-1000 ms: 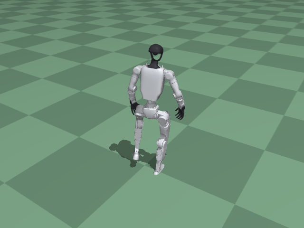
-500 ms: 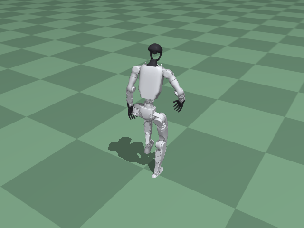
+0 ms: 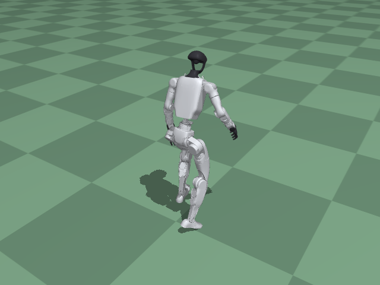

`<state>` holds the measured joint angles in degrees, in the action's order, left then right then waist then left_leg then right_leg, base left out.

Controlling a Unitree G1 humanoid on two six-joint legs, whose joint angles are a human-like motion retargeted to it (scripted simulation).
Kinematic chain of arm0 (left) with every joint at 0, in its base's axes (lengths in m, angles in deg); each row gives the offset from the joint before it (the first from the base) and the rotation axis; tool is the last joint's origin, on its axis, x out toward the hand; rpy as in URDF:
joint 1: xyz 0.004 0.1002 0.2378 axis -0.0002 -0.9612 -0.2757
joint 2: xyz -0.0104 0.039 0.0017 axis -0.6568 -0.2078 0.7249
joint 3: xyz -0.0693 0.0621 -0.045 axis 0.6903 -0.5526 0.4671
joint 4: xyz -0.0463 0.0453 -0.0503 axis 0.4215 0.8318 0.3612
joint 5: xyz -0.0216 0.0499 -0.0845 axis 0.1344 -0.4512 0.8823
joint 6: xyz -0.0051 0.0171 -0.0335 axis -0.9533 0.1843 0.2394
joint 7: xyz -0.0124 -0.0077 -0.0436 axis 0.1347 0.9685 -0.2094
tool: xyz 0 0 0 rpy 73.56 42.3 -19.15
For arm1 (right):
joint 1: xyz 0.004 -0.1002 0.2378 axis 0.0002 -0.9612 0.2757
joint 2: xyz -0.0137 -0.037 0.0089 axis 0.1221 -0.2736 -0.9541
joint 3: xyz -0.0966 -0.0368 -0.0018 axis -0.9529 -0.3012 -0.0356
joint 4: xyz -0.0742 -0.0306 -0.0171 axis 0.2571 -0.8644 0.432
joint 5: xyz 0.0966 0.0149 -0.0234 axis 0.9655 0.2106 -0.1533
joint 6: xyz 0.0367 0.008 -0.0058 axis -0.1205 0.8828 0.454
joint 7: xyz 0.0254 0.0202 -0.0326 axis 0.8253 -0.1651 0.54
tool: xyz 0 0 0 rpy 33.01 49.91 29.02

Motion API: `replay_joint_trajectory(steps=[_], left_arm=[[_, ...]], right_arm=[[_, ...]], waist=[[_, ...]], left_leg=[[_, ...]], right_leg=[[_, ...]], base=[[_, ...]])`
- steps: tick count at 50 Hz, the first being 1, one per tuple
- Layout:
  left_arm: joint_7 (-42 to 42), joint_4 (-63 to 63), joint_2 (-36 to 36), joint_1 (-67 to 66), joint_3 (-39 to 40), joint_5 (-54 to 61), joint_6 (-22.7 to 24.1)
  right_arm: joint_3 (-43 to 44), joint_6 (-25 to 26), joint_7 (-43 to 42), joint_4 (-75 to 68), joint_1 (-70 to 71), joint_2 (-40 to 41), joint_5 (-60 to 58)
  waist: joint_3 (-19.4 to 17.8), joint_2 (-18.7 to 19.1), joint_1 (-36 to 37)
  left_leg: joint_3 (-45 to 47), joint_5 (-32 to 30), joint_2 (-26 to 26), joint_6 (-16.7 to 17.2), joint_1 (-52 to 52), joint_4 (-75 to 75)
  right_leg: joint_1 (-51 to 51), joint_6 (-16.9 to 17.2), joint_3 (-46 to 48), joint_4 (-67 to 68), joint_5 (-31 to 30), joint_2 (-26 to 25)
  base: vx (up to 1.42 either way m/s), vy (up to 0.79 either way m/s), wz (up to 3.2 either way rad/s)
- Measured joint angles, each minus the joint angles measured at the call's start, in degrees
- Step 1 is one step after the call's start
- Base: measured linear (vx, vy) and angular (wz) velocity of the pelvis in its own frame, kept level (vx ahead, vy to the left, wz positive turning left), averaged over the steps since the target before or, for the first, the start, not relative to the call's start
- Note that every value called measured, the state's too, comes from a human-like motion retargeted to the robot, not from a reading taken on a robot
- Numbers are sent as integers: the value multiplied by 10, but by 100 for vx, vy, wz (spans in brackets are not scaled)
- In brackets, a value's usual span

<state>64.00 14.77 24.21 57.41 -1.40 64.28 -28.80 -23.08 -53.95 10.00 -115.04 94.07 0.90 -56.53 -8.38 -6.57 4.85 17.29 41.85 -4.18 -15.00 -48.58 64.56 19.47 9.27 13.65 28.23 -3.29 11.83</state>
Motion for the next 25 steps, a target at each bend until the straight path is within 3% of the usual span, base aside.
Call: replay_joint_trajectory(steps=[3, 6, 10, 17, 20, 25], left_arm=[[0, -44, 0, 5, -15, 5, 5], [-1, -98, 0, 12, -33, 9, 11], [0, -184, -7, 26, -55, 14, 16], [-2, -344, -34, 43, -66, 33, 14], [-8, -393, -47, 39, -60, 44, 10], [-29, -424, -60, 18, -49, 72, 10]], right_arm=[[4, 3, -18, -49, 24, 14, 15], [8, 8, -29, -86, 46, 23, 29], [14, 13, -30, -117, 80, 30, 48], [29, 9, 2, -111, 128, 32, 103], [34, 6, 13, -97, 132, 37, 128], [44, 5, 20, -90, 117, 53, 162]], waist=[[10, 5, -2], [22, 15, -5], [29, 25, -14], [17, 27, -66], [17, 30, -95], [21, 50, -134]], left_leg=[[15, -15, -5, 0, 45, -57], [31, -31, -13, 0, 89, -114], [56, -56, -16, 0, 151, -189], [77, -116, 33, 1, 240, -326], [76, -150, 54, 10, 268, -396], [74, -202, 59, 39, 302, -495]], right_leg=[[1, -14, 33, 26, -20, 19], [6, -48, 82, 86, 1, 51], [19, -109, 141, 229, 80, 124], [111, -182, 96, 541, 217, 242], [179, -190, 52, 648, 258, 258], [288, -199, 28, 752, 321, 242]], base=[[15, 9, -82], [10, 8, -93], [6, 6, -92], [5, 7, -53], [7, 8, -24], [8, 5, -30]])
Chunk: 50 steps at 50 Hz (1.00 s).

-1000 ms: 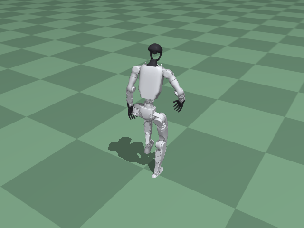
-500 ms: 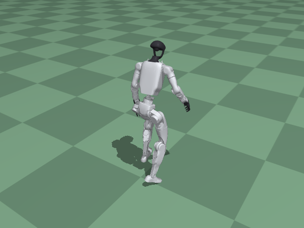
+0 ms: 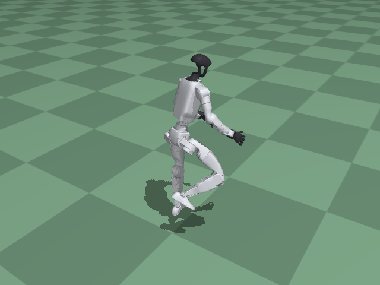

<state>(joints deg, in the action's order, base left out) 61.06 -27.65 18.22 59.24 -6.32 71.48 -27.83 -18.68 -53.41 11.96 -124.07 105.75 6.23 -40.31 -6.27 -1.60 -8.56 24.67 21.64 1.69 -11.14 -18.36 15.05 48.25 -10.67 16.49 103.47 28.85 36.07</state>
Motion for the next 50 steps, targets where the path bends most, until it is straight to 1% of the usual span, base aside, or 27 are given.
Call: replay_joint_trajectory(steps=[5, 10, 15, 20, 24, 30, 34, 35, 38, 41, 43, 45, 47, 50], left_arm=[[-20, 20, -4, -19, 7, 27, 1], [-21, 77, -7, -28, 12, 43, -2], [-5, 156, -6, -37, 14, 47, -11], [19, 241, 0, -44, 14, 43, -21], [39, 301, 7, -50, 13, 34, -30], [62, 381, 24, -54, 18, 16, -43], [69, 424, 37, -52, 26, 12, -48], [69, 433, 41, -51, 29, 11, -49], [70, 458, 52, -48, 37, 17, -50], [71, 473, 61, -48, 48, 27, -52], [69, 478, 66, -48, 57, 37, -52], [66, 480, 69, -49, 66, 46, -52], [60, 479, 71, -49, 78, 59, -50], [50, 469, 71, -48, 96, 78, -47]], right_arm=[[14, 6, 0, -25, -30, 24, 26], [27, 17, 7, -73, -63, 45, 44], [34, 31, 25, -122, -100, 59, 50], [38, 42, 44, -157, -134, 65, 51], [40, 48, 58, -172, -158, 65, 49], [41, 53, 74, -188, -185, 60, 39], [37, 54, 82, -190, -198, 52, 26], [36, 54, 83, -189, -200, 50, 23], [31, 55, 89, -181, -208, 44, 10], [23, 55, 94, -167, -217, 38, -2], [17, 55, 97, -153, -223, 32, -11], [12, 53, 97, -140, -230, 27, -18], [9, 52, 97, -124, -236, 20, -23], [6, 49, 92, -99, -243, 9, -24]], waist=[[-1, 20, -24], [-7, 30, -39], [-11, 30, -52], [-9, 33, -60], [-6, 37, -64], [0, 46, -67], [0, 55, -63], [0, 57, -63], [0, 66, -57], [2, 70, -53], [3, 70, -50], [5, 69, -44], [4, 67, -36], [-2, 66, -17]], left_leg=[[6, -27, -8, 21, 20, -59], [14, -36, -14, 31, 37, -83], [24, -39, -12, 35, 52, -93], [35, -47, -12, 37, 68, -104], [45, -54, -12, 39, 77, -108], [44, -81, -23, 51, 81, -87], [3, -144, -41, 88, 74, -54], [-3, -166, -45, 97, 71, -46], [-39, -245, -53, 138, 59, -23], [-49, -302, -64, 156, 45, 19], [-47, -331, -76, 161, 33, 67], [-41, -348, -91, 158, 18, 128], [-35, -349, -116, 148, -4, 215], [-33, -326, -173, 118, -45, 387]], right_leg=[[91, 4, 23, 0, 36, -41], [140, 21, 60, -71, 32, -80], [148, 39, 84, -153, 16, -112], [131, 45, 93, -225, 4, -146], [112, 34, 94, -267, 19, -169], [86, -3, 83, -307, 74, -210], [62, -20, 74, -336, 86, -242], [56, -24, 72, -344, 87, -249], [30, -34, 65, -376, 85, -272], [0, -38, 56, -411, 80, -284], [-24, -39, 50, -438, 76, -290], [-50, -39, 44, -464, 72, -294], [-80, -37, 39, -495, 65, -299], [-131, -31, 35, -548, 53, -313]], base=[[9, 1, -36], [11, -2, -28], [15, -6, -21], [19, -8, -26], [21, -11, -27], [21, -13, -28], [21, -10, -40], [19, -7, -35], [17, -5, -40], [15, -3, -24], [12, -1, -19], [11, 0, -20], [10, 0, -25], [10, -1, -35]])
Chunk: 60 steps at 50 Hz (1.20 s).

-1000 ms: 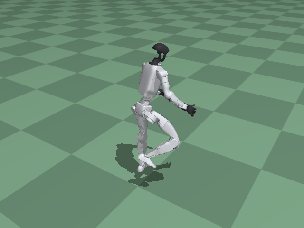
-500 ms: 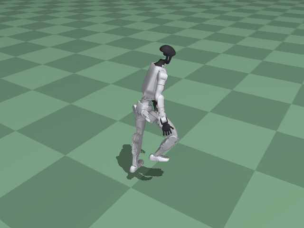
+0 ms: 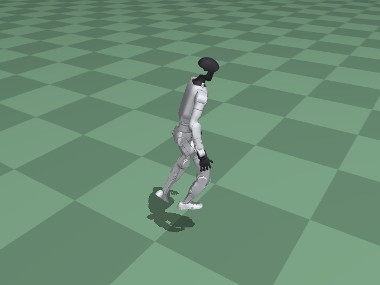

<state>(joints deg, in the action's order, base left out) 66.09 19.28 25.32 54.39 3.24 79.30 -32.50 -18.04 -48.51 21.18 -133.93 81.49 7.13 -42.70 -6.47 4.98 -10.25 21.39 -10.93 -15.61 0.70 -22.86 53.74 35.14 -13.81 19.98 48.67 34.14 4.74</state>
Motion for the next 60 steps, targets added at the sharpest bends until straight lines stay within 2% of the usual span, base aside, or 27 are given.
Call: replay_joint_trajectory(steps=[3, 6, 10, 14, 18, 22, 27, 31, 37, 45, 47, 50, 55, 57, 60], left_arm=[[-10, -20, -4, 3, 15, 15, 2], [-19, -38, -9, 3, 29, 21, 3], [-32, -55, -18, 2, 47, 19, 6], [-42, -62, -19, -7, 62, 18, 11], [-50, -62, -15, -18, 74, 25, 14], [-55, -54, -11, -27, 81, 32, 16], [-55, -35, -9, -33, 83, 36, 16], [-52, -17, -7, -37, 77, 33, 16], [-47, -2, 6, -32, 64, 26, 16], [-55, 0, 7, -15, 62, 20, 17], [-57, -2, 5, -10, 63, 19, 18], [-59, -5, 1, 0, 62, 19, 19], [-57, -13, -2, 4, 51, 19, 21], [-54, -16, -3, 3, 44, 17, 20], [-49, -20, -4, -1, 32, 10, 17]], right_arm=[[2, -3, -12, 27, -3, -11, 12], [4, -6, -24, 51, -7, -18, 23], [7, -10, -34, 84, -14, -22, 42], [5, -13, -38, 109, -21, -19, 56], [0, -12, -38, 116, -23, -12, 60], [-10, -12, -36, 114, -22, -2, 57], [-25, -12, -30, 109, -17, 13, 49], [-38, -12, -25, 107, -14, 24, 43], [-55, -9, -16, 105, -5, 33, 35], [-65, -7, -24, 80, 22, 41, 18], [-67, -7, -29, 66, 30, 44, 13], [-68, -8, -37, 41, 44, 51, 9], [-77, -7, -46, -5, 57, 64, -2], [-82, -6, -48, -21, 60, 67, -9], [-92, -2, -49, -40, 62, 68, -24]], waist=[[-9, 2, 30], [-9, -10, 58], [-3, -42, 84], [3, -74, 97], [2, -95, 104], [-3, -104, 113], [-10, -114, 120], [-13, -118, 125], [-18, -125, 130], [-28, -138, 136], [-30, -141, 140], [-33, -147, 148], [-34, -152, 156], [-32, -151, 157], [-29, -146, 155]], left_leg=[[-33, 47, -65, -25, -56, 183], [-66, 106, -95, -46, -112, 328], [-107, 186, -86, -59, -206, 475], [-110, 249, -55, -66, -300, 544], [-91, 285, -25, -62, -368, 526], [-75, 299, 4, -44, -405, 456], [-65, 296, 37, -26, -419, 359], [-64, 298, 58, -24, -415, 306], [-60, 319, 83, -43, -400, 264], [-44, 387, 95, -99, -372, 240], [-40, 403, 97, -113, -363, 233], [-34, 420, 100, -127, -344, 214], [-27, 425, 111, -144, -297, 163], [-25, 425, 113, -148, -274, 137], [-23, 427, 117, -150, -235, 96]], right_leg=[[-55, 5, -4, -66, -21, -29], [-97, 17, -16, -125, -41, -41], [-137, 42, -32, -193, -67, -33], [-160, 68, -40, -227, -76, -10], [-176, 90, -42, -232, -73, 9], [-187, 107, -48, -223, -64, 20], [-197, 119, -55, -215, -57, 30], [-200, 125, -62, -210, -55, 33], [-199, 133, -70, -200, -55, 37], [-196, 153, -76, -190, -78, 48], [-197, 161, -73, -191, -101, 52], [-200, 175, -55, -205, -168, 62], [-205, 213, -54, -219, -334, 69], [-204, 219, -50, -210, -383, 75], [-196, 210, -36, -168, -418, 89]], base=[[11, -2, -47], [13, 3, -41], [14, 10, -23], [13, 15, -8], [12, 15, -10], [11, 12, -22], [11, 6, -20], [12, 3, -19], [13, 4, -13], [17, 6, -9], [22, 8, -15], [24, 9, -23], [26, 11, -17], [25, 11, -21], [22, 9, -24]])
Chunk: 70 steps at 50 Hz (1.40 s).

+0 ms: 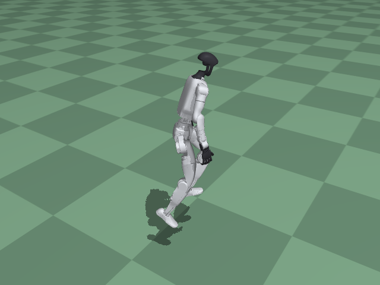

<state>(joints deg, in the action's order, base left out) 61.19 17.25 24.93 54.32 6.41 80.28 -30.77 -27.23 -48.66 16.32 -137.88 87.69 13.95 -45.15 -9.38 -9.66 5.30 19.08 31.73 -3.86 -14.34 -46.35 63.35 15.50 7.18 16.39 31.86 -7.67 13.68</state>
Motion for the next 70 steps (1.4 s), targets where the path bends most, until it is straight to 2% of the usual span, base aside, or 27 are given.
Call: replay_joint_trajectory(steps=[4, 7, 9, 12, 15, 21, 25, 30, 33, 40, 50, 70], left_arm=[[10, -4, -3, 0, -15, -10, -9], [15, -7, -5, 1, -24, -17, -15], [15, -9, -6, 3, -32, -22, -18], [15, -12, -6, 7, -46, -28, -21], [13, -16, -3, 8, -61, -33, -24], [8, -22, 8, 8, -89, -33, -23], [8, -21, 17, 8, -108, -30, -18], [21, -12, 27, 11, -134, -28, -10], [32, -7, 32, 9, -147, -28, -8], [60, 9, 38, 10, -167, -28, -5], [90, 41, 40, 9, -189, -42, -7], [98, 72, 41, 3, -212, -57, -10]], right_arm=[[-11, 8, 9, -19, 9, -2, -23], [-15, 14, 19, -26, 18, -4, -33], [-14, 15, 25, -26, 23, -6, -36], [-12, 15, 32, -25, 28, -8, -33], [-11, 13, 33, -20, 28, -11, -28], [-15, 7, 20, -13, 23, -14, -18], [-24, 7, 11, -14, 17, -13, -15], [-38, 12, 8, -22, 7, -8, -18], [-47, 16, 13, -27, -1, -1, -22], [-65, 22, 30, -46, -10, 15, -34], [-74, 24, 47, -66, -11, 25, -36], [-62, 25, 53, -92, -21, 31, -1]], waist=[[-3, 7, -8], [-8, 12, -19], [-11, 15, -28], [-13, 20, -43], [-8, 31, -58], [3, 60, -87], [9, 76, -106], [16, 91, -118], [22, 94, -120], [27, 102, -109], [26, 104, -96], [24, 109, -84]], left_leg=[[6, -1, 12, -2, 67, -66], [9, -4, 26, -4, 120, -117], [10, -10, 39, -3, 152, -153], [9, -24, 57, 2, 196, -213], [4, -41, 66, 13, 233, -271], [-9, -86, 76, 46, 297, -393], [-21, -118, 81, 67, 334, -465], [-37, -154, 85, 85, 380, -544], [-45, -165, 88, 92, 400, -571], [-61, -175, 77, 104, 441, -601], [-69, -169, 54, 112, 461, -567], [-56, -211, 43, 116, 498, -582]], right_leg=[[18, -50, 27, 132, 39, 49], [37, -95, 33, 267, 101, 95], [52, -113, 22, 345, 145, 116], [74, -127, 4, 424, 202, 127], [91, -134, 2, 452, 250, 118], [113, -121, 20, 366, 299, 73], [115, -96, 27, 236, 290, 33], [95, -51, 9, 52, 221, -23], [77, -37, -7, -14, 186, -43], [18, -47, -8, -87, 170, -71], [-50, -57, -3, -150, 167, -99], [-127, -62, 2, -222, 162, -123]], base=[[18, 8, -26], [15, 7, -19], [14, 7, -3], [13, 4, 11], [13, 0, 18], [12, -1, 27], [11, -2, 37], [10, -3, 33], [10, -4, 25], [11, -7, 11], [11, -9, 4], [4, -4, 2]])
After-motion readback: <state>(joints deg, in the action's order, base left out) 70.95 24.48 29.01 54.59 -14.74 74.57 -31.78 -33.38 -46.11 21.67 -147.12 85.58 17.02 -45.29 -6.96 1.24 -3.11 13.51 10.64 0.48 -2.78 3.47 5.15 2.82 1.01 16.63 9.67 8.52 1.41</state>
